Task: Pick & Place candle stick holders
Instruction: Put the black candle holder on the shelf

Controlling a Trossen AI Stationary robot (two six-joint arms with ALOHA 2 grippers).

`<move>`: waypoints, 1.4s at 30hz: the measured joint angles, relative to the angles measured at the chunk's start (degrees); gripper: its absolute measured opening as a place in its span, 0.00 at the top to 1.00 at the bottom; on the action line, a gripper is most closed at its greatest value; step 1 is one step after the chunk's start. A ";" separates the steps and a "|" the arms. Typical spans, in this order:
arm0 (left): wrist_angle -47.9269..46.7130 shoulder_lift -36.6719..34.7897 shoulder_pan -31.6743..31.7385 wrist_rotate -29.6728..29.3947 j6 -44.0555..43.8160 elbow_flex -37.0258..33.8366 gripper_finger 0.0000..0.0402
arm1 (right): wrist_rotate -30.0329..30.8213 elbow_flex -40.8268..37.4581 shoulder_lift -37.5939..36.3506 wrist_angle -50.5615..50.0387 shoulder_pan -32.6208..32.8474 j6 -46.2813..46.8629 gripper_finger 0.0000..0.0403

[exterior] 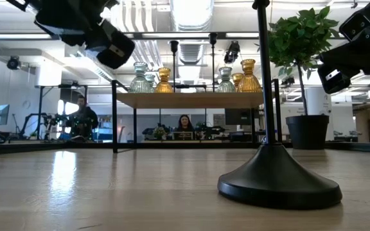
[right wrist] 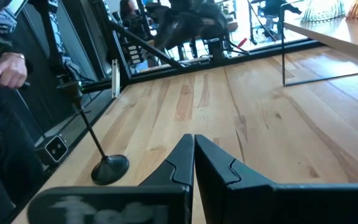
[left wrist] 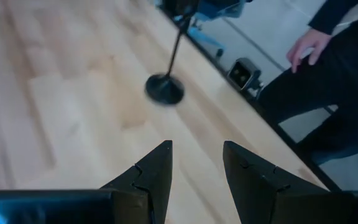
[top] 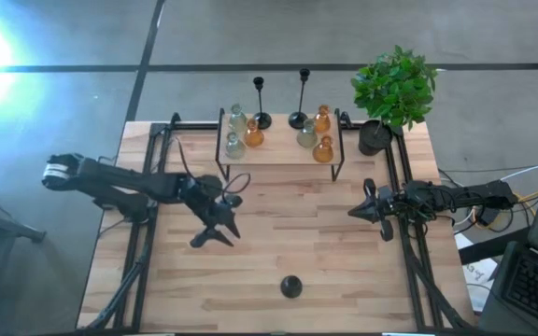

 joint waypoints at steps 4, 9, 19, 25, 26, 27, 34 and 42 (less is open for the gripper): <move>3.94 2.90 -1.07 1.15 -0.12 0.06 0.63 | 0.00 0.00 0.00 0.01 -0.01 0.00 0.98; 3.81 2.81 0.29 0.39 -4.08 0.26 0.63 | 0.00 0.00 -0.01 0.00 0.01 0.00 0.98; 2.80 -9.41 2.53 -14.84 -9.41 0.22 0.63 | 0.00 0.00 0.00 0.00 0.00 0.00 0.98; -2.74 -20.41 2.56 -26.85 -10.30 0.30 0.63 | 0.00 0.00 0.00 -0.01 -0.01 0.00 0.98; -3.78 -22.46 2.58 -29.42 -10.93 0.29 0.63 | 0.00 0.00 0.00 0.01 -0.01 0.00 0.98; -4.73 -24.43 2.58 -32.01 -11.73 0.30 0.63 | 0.00 0.00 0.00 -0.01 0.01 0.00 0.98; -6.67 -37.38 2.58 -42.37 -11.56 0.37 0.63 | 0.00 0.00 0.00 -0.01 0.01 0.00 0.98; -8.74 -49.22 2.56 -43.74 -6.35 0.43 0.63 | 1.48 0.00 0.00 -0.03 -0.01 -0.15 0.98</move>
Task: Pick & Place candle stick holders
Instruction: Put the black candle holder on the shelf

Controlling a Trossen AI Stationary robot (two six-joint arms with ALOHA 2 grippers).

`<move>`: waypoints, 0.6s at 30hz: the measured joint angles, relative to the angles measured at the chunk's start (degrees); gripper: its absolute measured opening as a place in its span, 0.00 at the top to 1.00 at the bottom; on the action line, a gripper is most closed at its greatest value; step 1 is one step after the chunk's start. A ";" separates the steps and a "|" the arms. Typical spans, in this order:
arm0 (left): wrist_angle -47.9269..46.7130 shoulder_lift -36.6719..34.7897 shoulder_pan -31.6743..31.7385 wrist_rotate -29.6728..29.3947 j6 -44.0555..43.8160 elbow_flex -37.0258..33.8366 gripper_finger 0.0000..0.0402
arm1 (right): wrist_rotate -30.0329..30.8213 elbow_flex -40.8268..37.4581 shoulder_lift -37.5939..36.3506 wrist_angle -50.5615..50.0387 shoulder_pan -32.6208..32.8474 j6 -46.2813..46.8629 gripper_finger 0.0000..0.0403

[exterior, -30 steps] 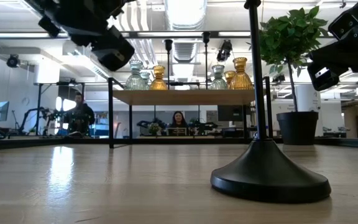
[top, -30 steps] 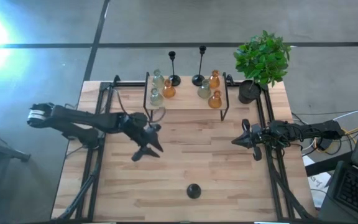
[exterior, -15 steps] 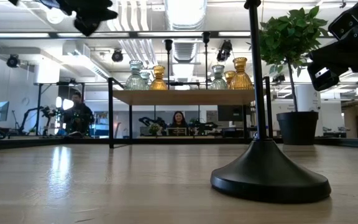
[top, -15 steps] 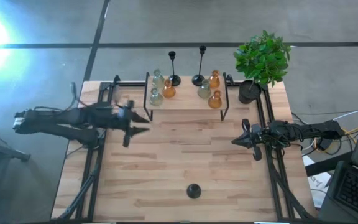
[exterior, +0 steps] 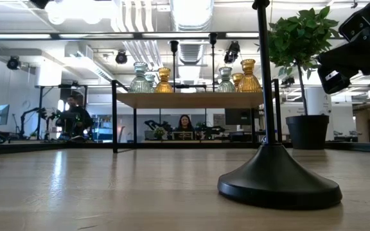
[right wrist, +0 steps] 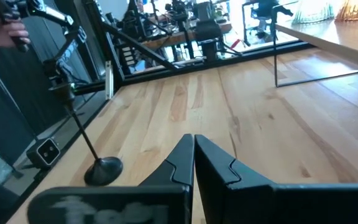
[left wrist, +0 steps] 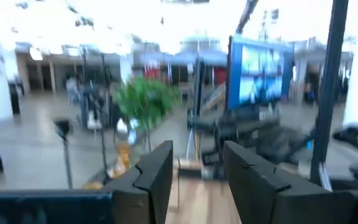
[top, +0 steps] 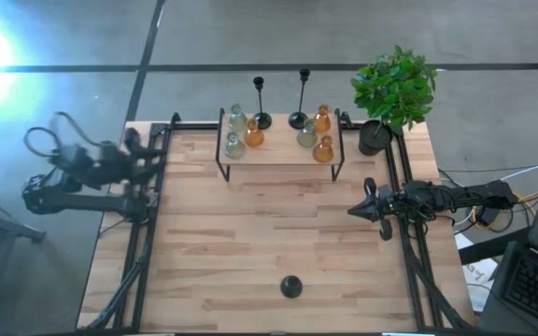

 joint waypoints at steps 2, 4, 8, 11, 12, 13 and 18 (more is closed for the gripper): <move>-1.26 -2.87 0.02 -0.56 0.56 0.13 0.63 | 0.01 0.00 0.00 0.00 0.00 0.00 0.98; -6.53 -5.11 0.02 -2.20 0.54 -0.44 0.63 | 0.07 0.00 0.02 -0.02 0.00 0.00 0.98; -10.04 -9.31 0.02 -4.14 -2.57 -1.22 0.63 | 0.05 0.00 -0.02 -0.03 0.00 0.00 0.98; -8.40 -11.82 0.02 -4.95 -3.77 -4.34 0.63 | 0.04 0.00 -0.02 -0.03 0.02 0.00 0.98; -7.68 -12.57 0.02 -4.92 -4.37 -6.06 0.63 | 0.06 0.00 -0.02 0.02 0.00 -0.02 0.98; -6.33 -13.35 0.02 -4.87 -5.07 -7.73 0.63 | 0.34 0.00 -0.02 0.11 0.00 -0.24 0.98; 1.24 -17.00 0.02 -4.92 -8.97 -18.68 0.63 | 6.84 0.00 0.17 7.23 -0.09 5.05 0.98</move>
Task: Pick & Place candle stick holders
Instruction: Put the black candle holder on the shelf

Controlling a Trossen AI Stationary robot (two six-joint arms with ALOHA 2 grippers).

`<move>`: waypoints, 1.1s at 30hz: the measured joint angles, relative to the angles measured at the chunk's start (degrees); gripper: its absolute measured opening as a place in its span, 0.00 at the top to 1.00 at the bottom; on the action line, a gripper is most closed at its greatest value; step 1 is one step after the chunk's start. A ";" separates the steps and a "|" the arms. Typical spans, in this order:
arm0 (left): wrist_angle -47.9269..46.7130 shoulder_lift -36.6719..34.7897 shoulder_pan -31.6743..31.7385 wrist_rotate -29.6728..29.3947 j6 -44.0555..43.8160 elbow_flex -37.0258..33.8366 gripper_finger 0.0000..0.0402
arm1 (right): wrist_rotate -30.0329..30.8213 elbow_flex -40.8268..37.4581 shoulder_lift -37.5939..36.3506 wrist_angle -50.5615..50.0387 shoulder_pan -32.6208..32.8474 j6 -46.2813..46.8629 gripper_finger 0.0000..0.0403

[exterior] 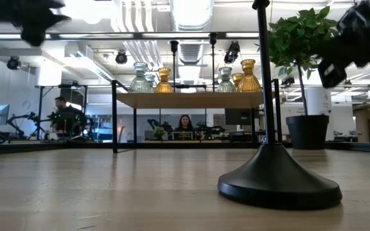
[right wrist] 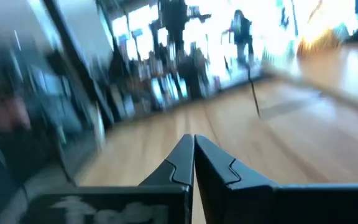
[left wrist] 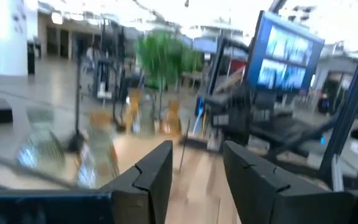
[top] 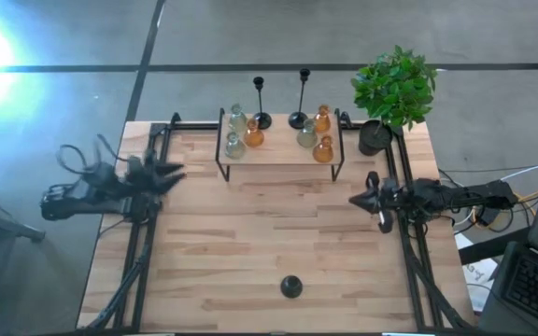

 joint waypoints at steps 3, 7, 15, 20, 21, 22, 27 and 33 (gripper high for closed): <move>8.52 -0.88 -0.01 0.01 -0.43 -6.67 0.63 | 0.89 0.00 0.48 9.64 -0.02 1.01 0.98; 16.04 -0.83 0.00 0.00 -1.68 -13.91 0.63 | 0.73 0.11 1.90 21.72 -0.02 0.56 0.98; 23.72 -0.93 0.00 4.69 -0.58 -19.95 0.63 | 2.08 8.73 12.15 15.20 0.01 1.82 0.98; 23.25 -0.93 0.00 7.35 2.07 -21.07 0.63 | 0.33 16.13 22.06 14.54 0.02 1.79 0.98; 23.23 -0.93 -0.02 7.54 2.51 -21.07 0.63 | 0.22 17.82 23.82 13.55 0.02 1.59 0.98; 23.11 -0.93 0.00 7.56 2.72 -21.05 0.63 | -0.21 19.47 25.48 11.85 0.02 1.60 0.98; 17.87 -0.91 -0.02 8.07 0.14 -21.03 0.63 | -5.45 27.44 32.74 -0.11 0.79 1.60 0.98; 14.23 -0.91 -0.02 8.82 -2.60 -20.90 0.63 | -5.96 35.51 39.31 -10.56 5.58 0.29 0.98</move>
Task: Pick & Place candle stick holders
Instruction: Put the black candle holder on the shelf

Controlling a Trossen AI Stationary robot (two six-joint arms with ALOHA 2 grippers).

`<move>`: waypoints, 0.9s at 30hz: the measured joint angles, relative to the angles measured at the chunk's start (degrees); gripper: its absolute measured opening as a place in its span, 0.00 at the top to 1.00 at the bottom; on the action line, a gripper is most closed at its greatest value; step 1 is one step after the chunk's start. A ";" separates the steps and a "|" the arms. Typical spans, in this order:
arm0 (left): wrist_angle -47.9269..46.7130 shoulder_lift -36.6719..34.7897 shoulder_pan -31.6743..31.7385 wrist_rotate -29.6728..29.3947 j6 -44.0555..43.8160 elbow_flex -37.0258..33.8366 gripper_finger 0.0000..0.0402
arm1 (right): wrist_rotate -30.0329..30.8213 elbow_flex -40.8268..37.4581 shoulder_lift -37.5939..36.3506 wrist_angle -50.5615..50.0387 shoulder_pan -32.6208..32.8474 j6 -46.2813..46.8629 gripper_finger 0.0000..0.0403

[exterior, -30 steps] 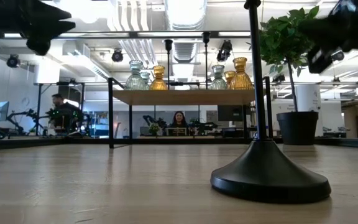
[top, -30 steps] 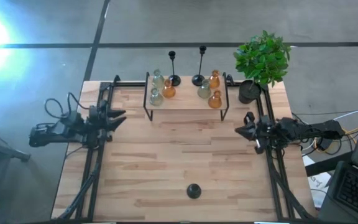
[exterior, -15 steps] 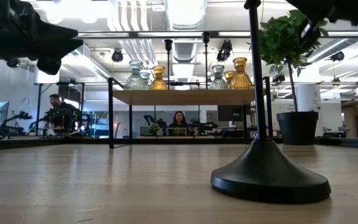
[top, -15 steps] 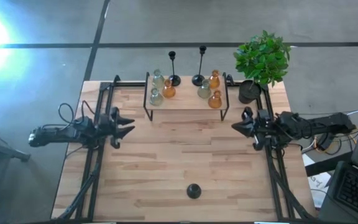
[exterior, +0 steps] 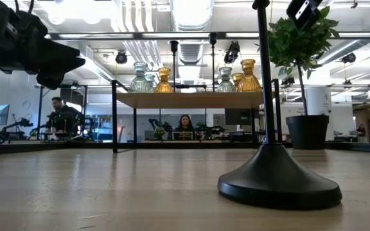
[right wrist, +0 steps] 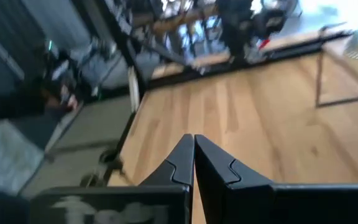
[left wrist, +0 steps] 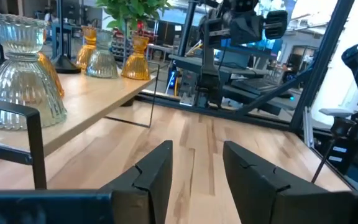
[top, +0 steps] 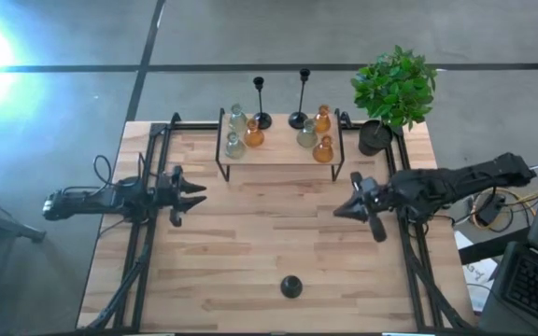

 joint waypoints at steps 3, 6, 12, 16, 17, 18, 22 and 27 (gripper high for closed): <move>-0.06 0.00 0.00 0.14 0.81 0.00 0.63 | -0.02 3.40 2.74 -6.56 2.70 -0.38 0.98; -0.51 0.11 0.00 0.21 2.13 0.00 0.63 | 0.00 5.18 5.53 -10.50 5.15 0.57 0.98; -0.65 1.19 0.00 0.13 2.79 0.00 0.63 | -0.18 4.92 10.23 -10.51 9.67 1.18 0.98; -0.16 1.61 0.00 -0.05 2.83 -0.04 0.63 | -0.20 4.78 13.31 -10.49 11.30 2.93 0.98; 0.10 1.60 0.00 -0.09 2.84 -0.05 0.63 | -0.21 4.78 14.00 -10.46 11.41 3.06 0.97; 0.24 1.60 0.00 -0.11 2.82 -0.07 0.63 | -0.14 4.71 14.80 -10.41 11.68 3.01 0.96; 0.44 1.63 0.00 -0.23 2.82 -0.11 0.63 | 0.25 2.89 18.69 -7.12 12.36 -1.77 0.88; 0.50 1.81 0.00 -0.23 2.82 -0.13 0.63 | -0.04 -2.47 25.61 10.42 12.54 -8.61 0.78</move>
